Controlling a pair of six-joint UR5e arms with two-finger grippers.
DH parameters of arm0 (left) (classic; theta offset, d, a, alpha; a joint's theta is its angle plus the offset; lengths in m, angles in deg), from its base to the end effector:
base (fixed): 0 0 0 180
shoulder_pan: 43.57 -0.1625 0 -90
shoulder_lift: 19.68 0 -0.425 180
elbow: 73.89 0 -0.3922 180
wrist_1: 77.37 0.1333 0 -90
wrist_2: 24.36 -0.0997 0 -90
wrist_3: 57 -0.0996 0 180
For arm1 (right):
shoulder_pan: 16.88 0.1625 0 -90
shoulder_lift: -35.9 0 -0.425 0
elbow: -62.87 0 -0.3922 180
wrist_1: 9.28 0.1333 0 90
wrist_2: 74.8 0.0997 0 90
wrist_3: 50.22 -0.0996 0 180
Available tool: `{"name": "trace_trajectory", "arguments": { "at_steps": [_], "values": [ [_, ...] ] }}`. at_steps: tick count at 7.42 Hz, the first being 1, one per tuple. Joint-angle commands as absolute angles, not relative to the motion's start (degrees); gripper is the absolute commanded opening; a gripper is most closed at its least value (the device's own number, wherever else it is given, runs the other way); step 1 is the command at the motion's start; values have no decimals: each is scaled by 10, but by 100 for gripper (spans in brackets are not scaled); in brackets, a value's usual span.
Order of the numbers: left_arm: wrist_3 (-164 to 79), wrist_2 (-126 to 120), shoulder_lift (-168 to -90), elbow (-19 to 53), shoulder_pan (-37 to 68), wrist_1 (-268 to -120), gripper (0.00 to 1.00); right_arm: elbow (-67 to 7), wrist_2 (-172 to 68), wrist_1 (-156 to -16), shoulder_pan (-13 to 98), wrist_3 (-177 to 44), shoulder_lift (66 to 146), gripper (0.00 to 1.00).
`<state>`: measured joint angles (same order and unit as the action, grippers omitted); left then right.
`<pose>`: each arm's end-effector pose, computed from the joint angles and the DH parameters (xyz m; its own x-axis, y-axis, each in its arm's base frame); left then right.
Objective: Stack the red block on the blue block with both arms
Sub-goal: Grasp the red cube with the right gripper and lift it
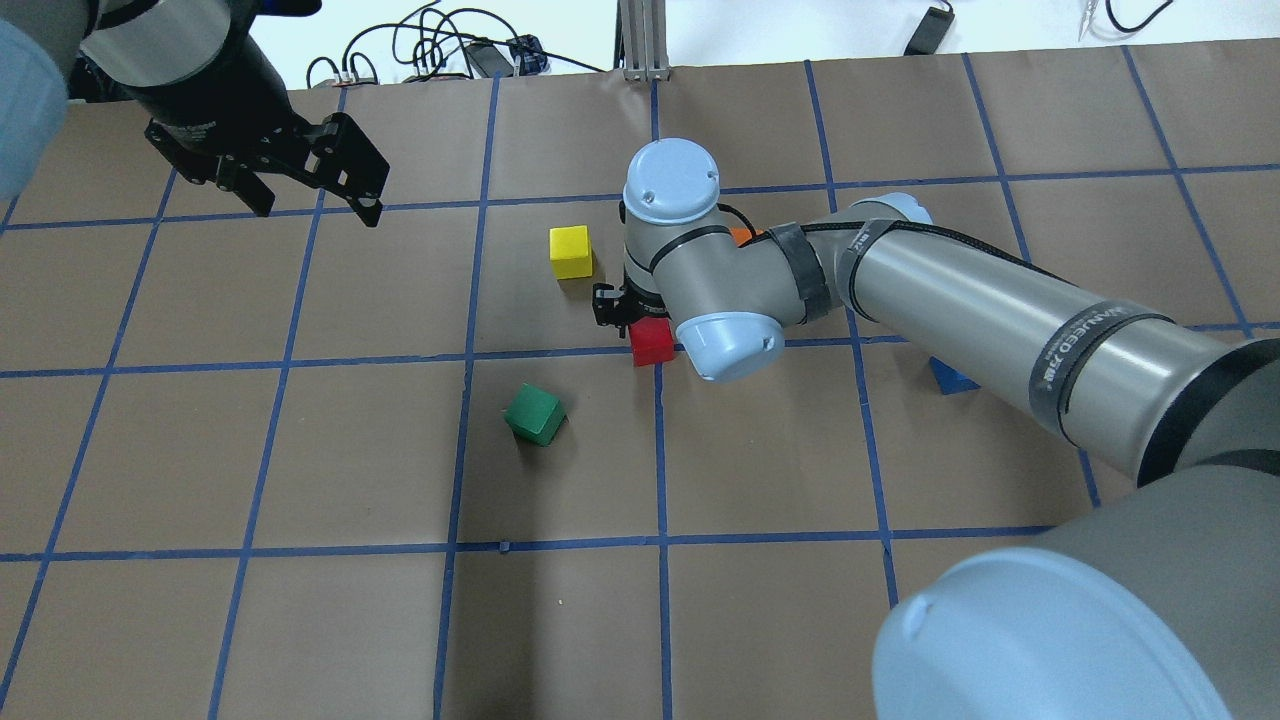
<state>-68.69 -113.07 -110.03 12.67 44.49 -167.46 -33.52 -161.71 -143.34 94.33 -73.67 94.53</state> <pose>-0.1186 -0.5033 0.5144 -0.9853 0.1702 0.0114 0.1694 0.9840 -0.0558 0.3613 -0.5477 0.1973 -0.9952 0.0323 -0.0928 0.0397 0.9961 -0.0793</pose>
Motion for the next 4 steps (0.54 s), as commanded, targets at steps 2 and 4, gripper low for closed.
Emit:
{"name": "trace_trajectory", "arguments": {
  "at_steps": [2, 4],
  "values": [
    [-687, -1130, -1101, 127, 445, -1675, 100, -331, -1621, -1427, 940, -735, 954, 0],
    [-687, -1130, -1100, 126, 445, -1675, 100, -307, -1621, -1337, 922, -733, 1008, 0]
  ]
}}
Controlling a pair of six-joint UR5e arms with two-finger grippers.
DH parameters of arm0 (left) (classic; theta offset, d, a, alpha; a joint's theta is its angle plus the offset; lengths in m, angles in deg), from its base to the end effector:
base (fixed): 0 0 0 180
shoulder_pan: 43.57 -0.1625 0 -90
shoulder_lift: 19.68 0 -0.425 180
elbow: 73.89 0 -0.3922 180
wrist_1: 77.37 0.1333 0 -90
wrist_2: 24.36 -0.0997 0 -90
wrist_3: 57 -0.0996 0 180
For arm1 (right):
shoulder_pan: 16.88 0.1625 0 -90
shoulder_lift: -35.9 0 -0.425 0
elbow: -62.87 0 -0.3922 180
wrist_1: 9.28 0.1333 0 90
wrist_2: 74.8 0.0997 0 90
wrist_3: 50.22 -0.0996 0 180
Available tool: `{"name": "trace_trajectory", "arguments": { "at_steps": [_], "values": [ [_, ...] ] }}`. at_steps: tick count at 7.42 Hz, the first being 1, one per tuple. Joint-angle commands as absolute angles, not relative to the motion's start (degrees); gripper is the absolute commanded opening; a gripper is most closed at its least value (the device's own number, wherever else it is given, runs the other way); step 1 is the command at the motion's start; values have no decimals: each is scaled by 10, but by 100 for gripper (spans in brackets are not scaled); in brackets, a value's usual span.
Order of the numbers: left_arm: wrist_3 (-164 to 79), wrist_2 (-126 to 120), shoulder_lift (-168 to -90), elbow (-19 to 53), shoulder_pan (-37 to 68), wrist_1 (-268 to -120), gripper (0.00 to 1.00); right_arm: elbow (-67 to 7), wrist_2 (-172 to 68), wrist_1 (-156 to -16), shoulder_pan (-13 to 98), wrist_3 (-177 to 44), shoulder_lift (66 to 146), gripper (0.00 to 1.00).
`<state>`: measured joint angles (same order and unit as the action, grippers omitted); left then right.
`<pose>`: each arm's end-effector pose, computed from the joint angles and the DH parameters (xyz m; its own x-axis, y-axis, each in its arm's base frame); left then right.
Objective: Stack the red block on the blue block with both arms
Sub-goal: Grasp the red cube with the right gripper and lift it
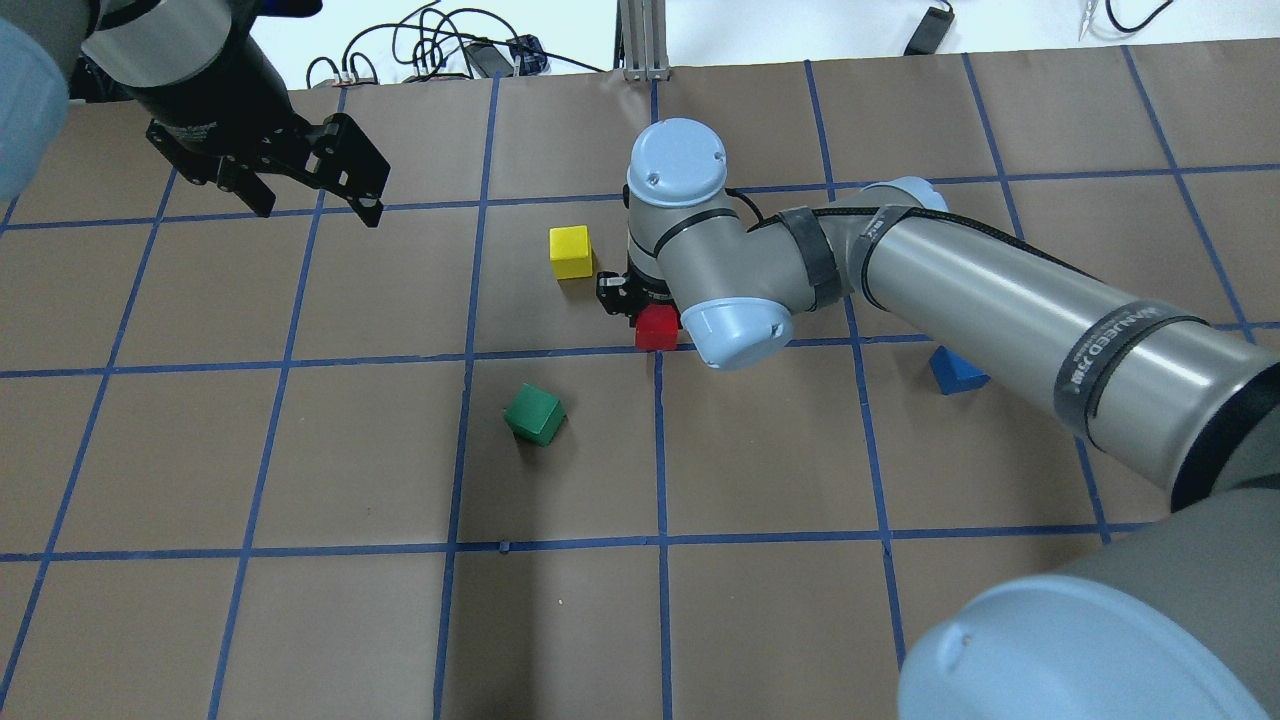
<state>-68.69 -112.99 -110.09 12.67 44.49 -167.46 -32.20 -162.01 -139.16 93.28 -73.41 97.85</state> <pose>-0.1187 -0.5037 0.5139 -0.9853 0.1703 0.0130 0.1693 0.9840 -0.0551 0.3499 -0.5523 0.2362 -0.9948 0.0457 -0.0908 0.0538 0.9946 -0.0892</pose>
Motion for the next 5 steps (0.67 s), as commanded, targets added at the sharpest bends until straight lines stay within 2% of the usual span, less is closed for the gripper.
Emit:
{"name": "trace_trajectory", "arguments": {
  "at_steps": [1, 3, 5],
  "values": [
    [-687, -1130, -1100, 126, 445, -1675, 100, -303, -1624, -1264, 897, -735, 1036, 0],
    [-687, -1129, -1100, 126, 445, -1675, 100, -307, -1627, -1165, 827, -691, 1096, 0],
    [-687, -1129, -1100, 125, 444, -1673, 100, -307, -1666, -1127, 750, -614, 1119, 0]
  ]
}}
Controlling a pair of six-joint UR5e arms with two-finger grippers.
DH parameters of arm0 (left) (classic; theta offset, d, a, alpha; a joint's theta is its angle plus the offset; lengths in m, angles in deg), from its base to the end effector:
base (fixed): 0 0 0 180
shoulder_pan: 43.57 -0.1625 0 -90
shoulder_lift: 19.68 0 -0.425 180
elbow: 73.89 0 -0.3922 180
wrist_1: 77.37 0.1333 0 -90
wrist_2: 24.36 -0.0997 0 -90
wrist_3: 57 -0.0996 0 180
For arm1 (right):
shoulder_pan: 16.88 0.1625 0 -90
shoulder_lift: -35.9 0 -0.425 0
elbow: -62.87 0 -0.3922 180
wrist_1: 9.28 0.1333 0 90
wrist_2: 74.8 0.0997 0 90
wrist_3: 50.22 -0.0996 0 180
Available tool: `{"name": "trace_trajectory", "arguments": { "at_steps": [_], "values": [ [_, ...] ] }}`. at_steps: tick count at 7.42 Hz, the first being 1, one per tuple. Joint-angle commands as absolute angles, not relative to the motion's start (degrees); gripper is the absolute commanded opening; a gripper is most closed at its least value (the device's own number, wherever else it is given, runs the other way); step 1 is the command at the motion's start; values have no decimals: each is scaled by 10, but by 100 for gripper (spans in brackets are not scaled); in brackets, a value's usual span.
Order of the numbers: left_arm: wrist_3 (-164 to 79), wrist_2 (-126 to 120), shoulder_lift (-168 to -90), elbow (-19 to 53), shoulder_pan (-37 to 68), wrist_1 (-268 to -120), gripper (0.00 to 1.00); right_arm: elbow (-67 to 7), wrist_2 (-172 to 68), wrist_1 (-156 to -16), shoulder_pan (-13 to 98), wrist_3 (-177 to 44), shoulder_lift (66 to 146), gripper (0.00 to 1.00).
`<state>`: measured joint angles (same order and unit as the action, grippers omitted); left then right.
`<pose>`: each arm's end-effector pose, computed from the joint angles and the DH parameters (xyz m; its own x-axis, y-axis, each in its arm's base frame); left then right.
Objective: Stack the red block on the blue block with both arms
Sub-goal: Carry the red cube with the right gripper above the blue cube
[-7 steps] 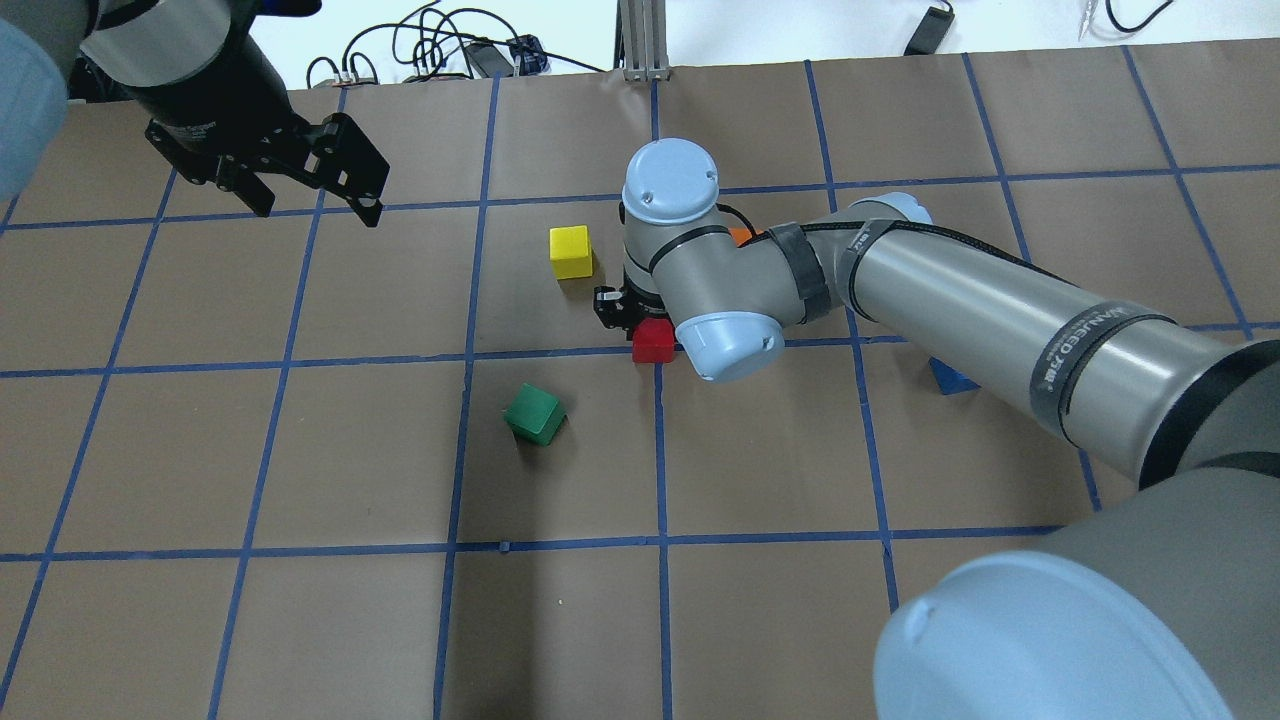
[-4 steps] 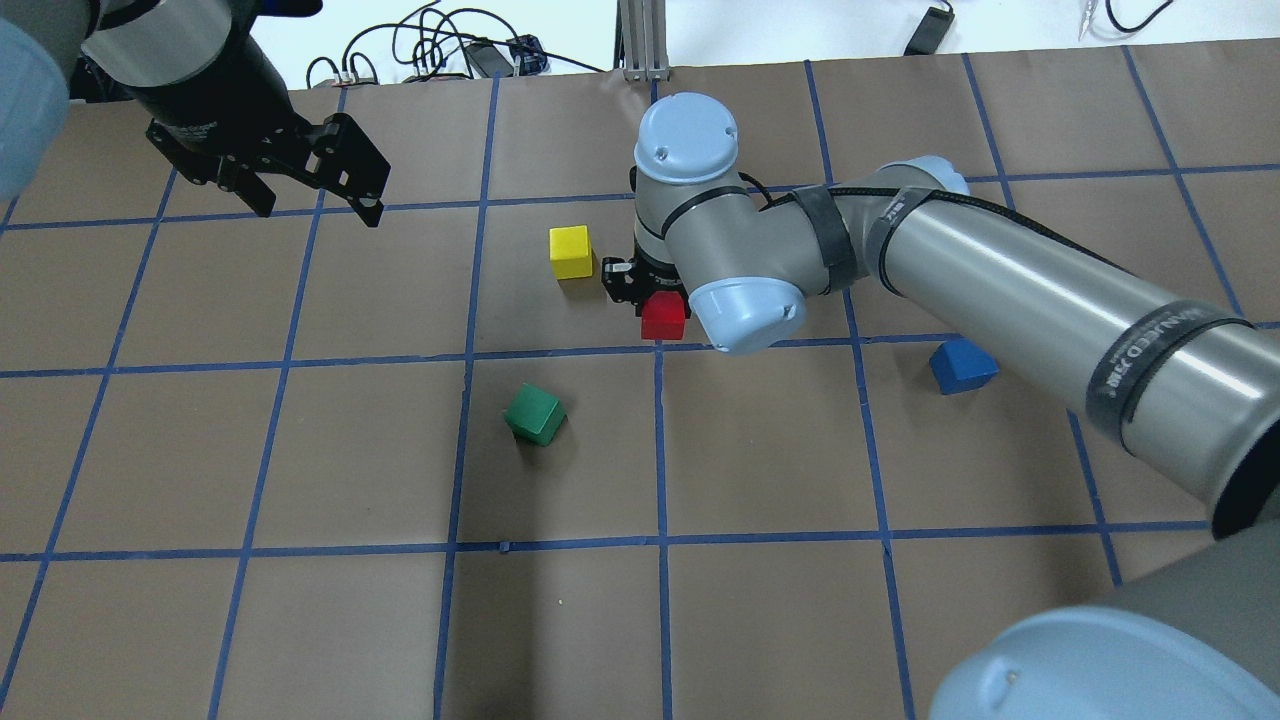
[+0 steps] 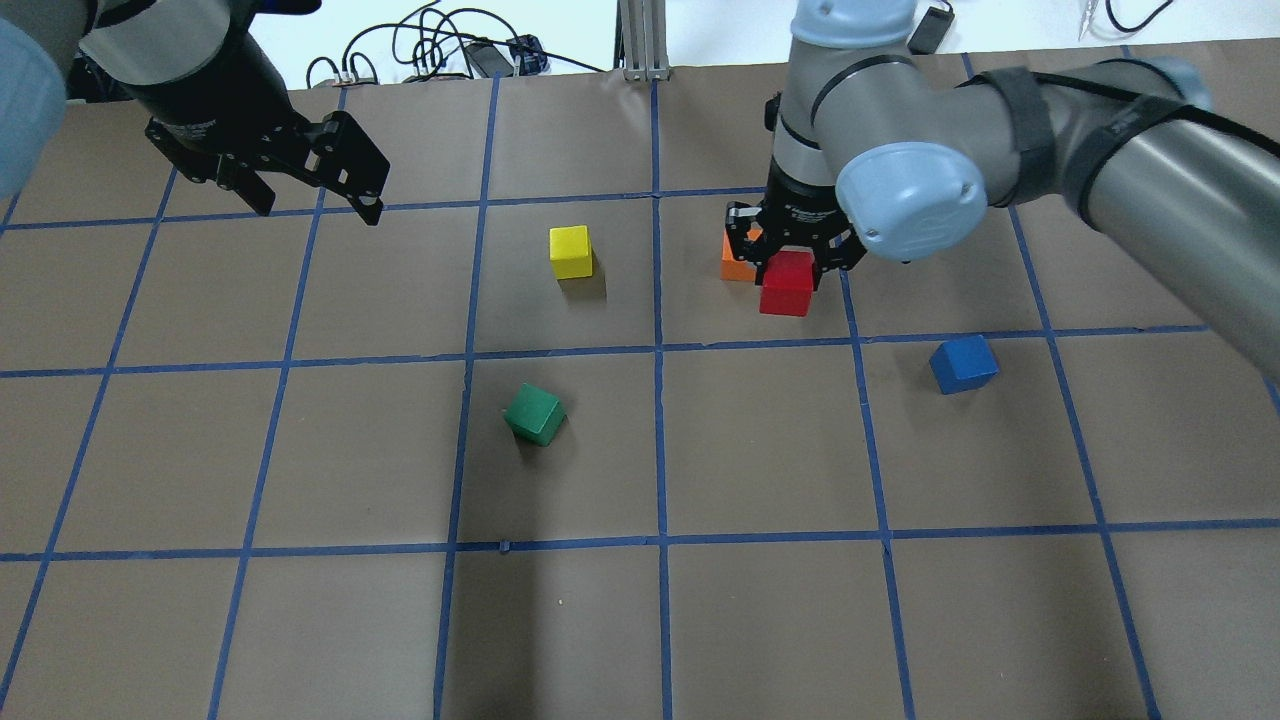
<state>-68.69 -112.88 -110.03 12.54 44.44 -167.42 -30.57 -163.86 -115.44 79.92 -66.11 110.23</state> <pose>-0.1185 -0.5036 0.5156 -0.9854 0.1696 0.0140 0.1685 0.9839 -0.0594 0.2026 -0.5598 0.3387 -0.9874 0.1584 -0.0017 0.1581 0.9859 0.0540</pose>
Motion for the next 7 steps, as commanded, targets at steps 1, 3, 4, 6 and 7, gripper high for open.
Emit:
{"name": "trace_trajectory", "arguments": {
  "at_steps": [1, 3, 4, 6, 7],
  "values": [
    [-687, -1129, -1100, 126, 444, -1673, 100, -308, -1667, -1122, 716, -559, 1118, 0],
    [-686, -1129, -1100, 126, 444, -1664, 100, -309, -1670, -1111, 673, -461, 1114, 0],
    [-687, -1129, -1100, 126, 444, -1664, 100, -308, -1668, -1116, 665, -433, 1114, 0],
    [-687, -1128, -1100, 126, 444, -1664, 100, -308, -1668, -1161, 641, -341, 1105, 0],
    [-686, -1129, -1100, 126, 444, -1664, 100, -308, -1658, -1161, 619, -334, 1090, 0]
  ]
}}
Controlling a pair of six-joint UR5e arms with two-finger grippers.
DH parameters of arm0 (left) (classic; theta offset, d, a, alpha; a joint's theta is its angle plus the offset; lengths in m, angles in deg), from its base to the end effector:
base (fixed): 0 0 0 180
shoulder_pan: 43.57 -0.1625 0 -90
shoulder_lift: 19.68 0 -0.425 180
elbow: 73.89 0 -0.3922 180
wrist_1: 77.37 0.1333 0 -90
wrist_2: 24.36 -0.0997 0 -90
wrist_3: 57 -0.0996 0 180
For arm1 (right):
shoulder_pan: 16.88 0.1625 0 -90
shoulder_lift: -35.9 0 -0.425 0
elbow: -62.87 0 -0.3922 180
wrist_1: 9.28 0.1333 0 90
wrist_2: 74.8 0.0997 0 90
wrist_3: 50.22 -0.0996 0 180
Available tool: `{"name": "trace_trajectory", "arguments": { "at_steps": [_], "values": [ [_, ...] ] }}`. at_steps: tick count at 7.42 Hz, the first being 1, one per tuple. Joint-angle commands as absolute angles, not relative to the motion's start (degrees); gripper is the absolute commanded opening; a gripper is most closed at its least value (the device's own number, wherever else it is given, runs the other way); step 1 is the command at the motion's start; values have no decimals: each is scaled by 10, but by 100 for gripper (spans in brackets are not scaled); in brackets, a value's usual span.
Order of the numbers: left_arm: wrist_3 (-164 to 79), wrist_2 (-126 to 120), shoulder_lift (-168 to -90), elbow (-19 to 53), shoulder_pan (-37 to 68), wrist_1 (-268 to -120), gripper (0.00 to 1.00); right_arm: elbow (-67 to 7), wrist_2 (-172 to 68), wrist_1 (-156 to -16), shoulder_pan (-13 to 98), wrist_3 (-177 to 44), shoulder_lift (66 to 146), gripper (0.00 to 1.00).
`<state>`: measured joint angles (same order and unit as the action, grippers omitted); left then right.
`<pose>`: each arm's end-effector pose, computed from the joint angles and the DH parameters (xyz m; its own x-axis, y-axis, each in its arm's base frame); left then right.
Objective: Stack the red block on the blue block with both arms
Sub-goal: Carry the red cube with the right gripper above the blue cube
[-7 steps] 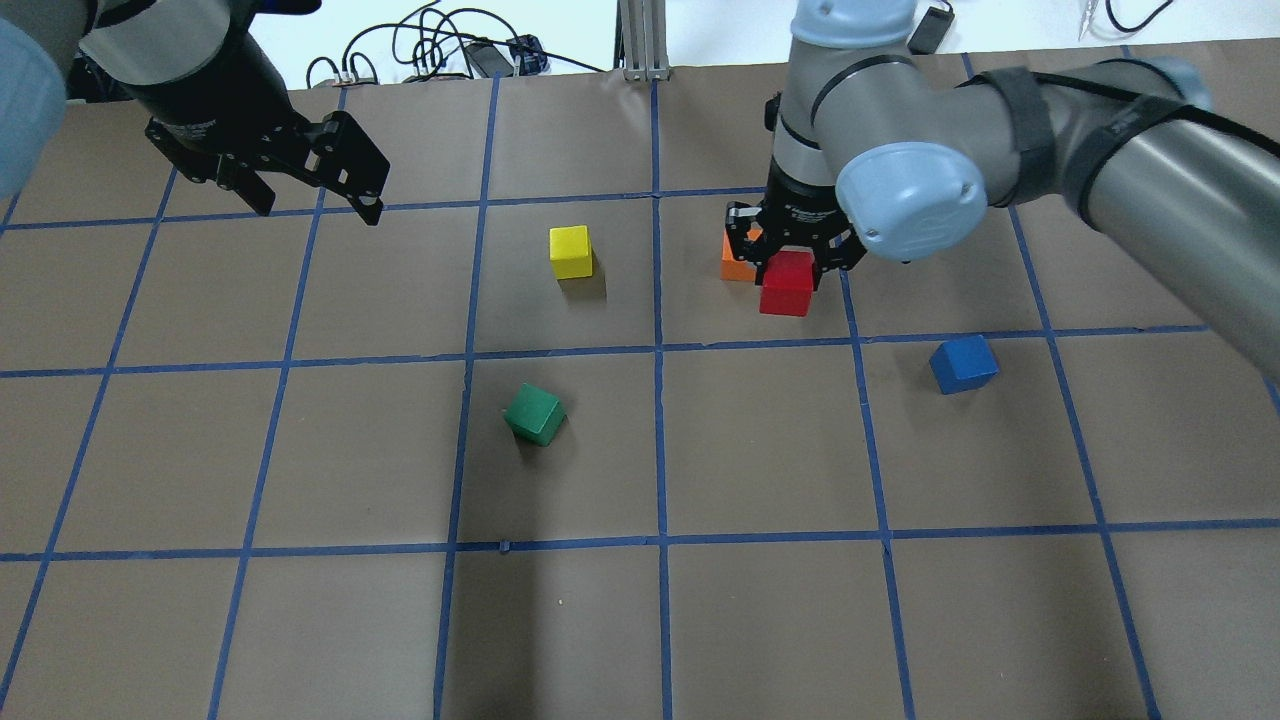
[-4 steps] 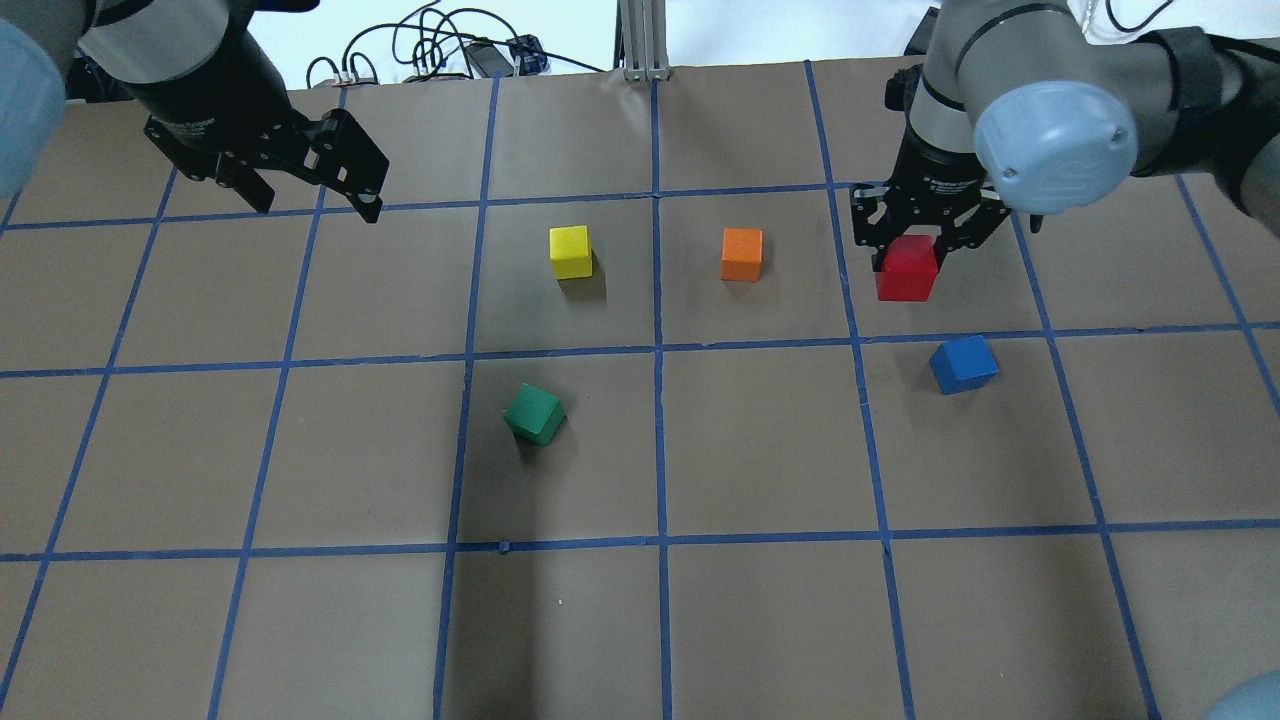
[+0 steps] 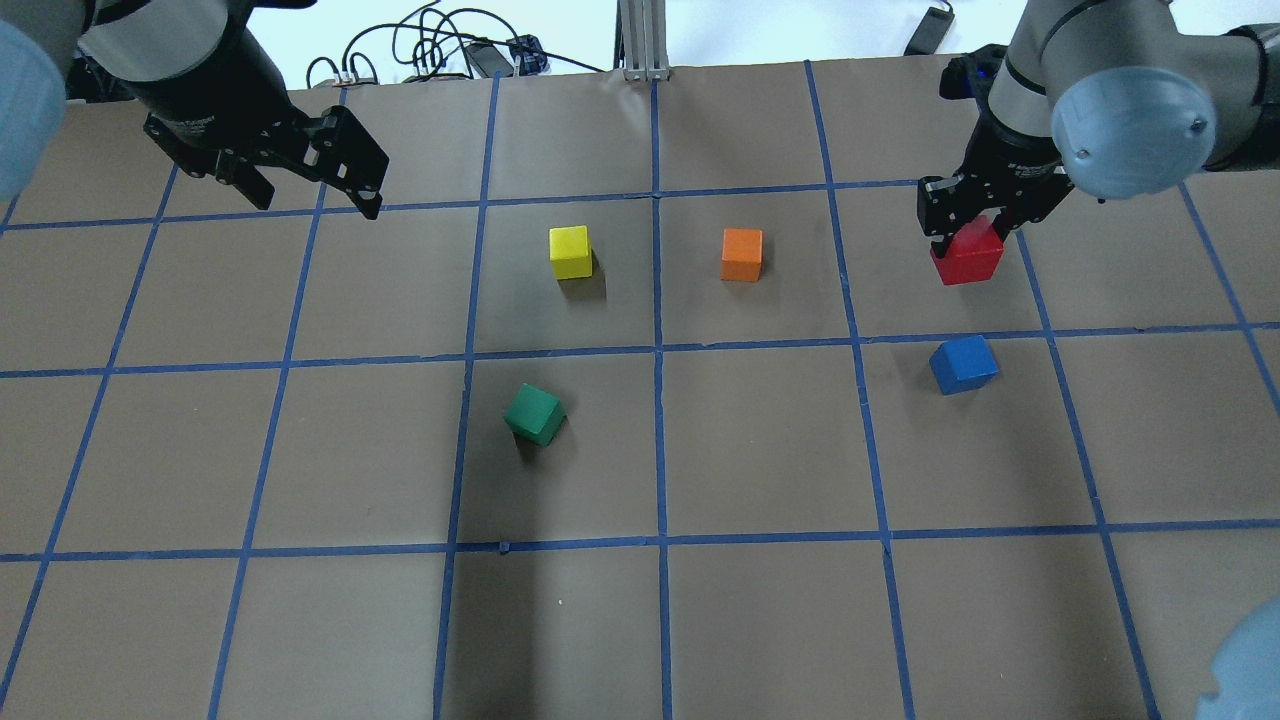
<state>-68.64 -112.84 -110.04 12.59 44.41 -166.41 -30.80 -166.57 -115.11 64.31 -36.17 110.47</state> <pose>-0.1182 -0.5054 0.5170 -0.9856 0.1685 0.0114 0.1671 0.9830 -0.0757 0.0402 -0.5907 0.3388 -0.9956 -0.0927 0.0161 -0.0915 0.9938 0.0628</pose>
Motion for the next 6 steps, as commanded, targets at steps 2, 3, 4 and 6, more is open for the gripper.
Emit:
{"name": "trace_trajectory", "arguments": {
  "at_steps": [2, 3, 4, 6],
  "values": [
    [-686, -1128, -1101, 127, 445, -1664, 100, -319, -1659, -1148, 615, -335, 1082, 0],
    [-686, -1128, -1101, 127, 444, -1664, 100, -354, -1657, -1157, 615, -334, 1088, 0],
    [-686, -1128, -1101, 127, 445, -1664, 100, -375, -1657, -1176, 615, -336, 1093, 0],
    [-686, -1128, -1101, 127, 445, -1664, 100, -381, -1657, -1186, 615, -310, 1099, 0]
  ]
}}
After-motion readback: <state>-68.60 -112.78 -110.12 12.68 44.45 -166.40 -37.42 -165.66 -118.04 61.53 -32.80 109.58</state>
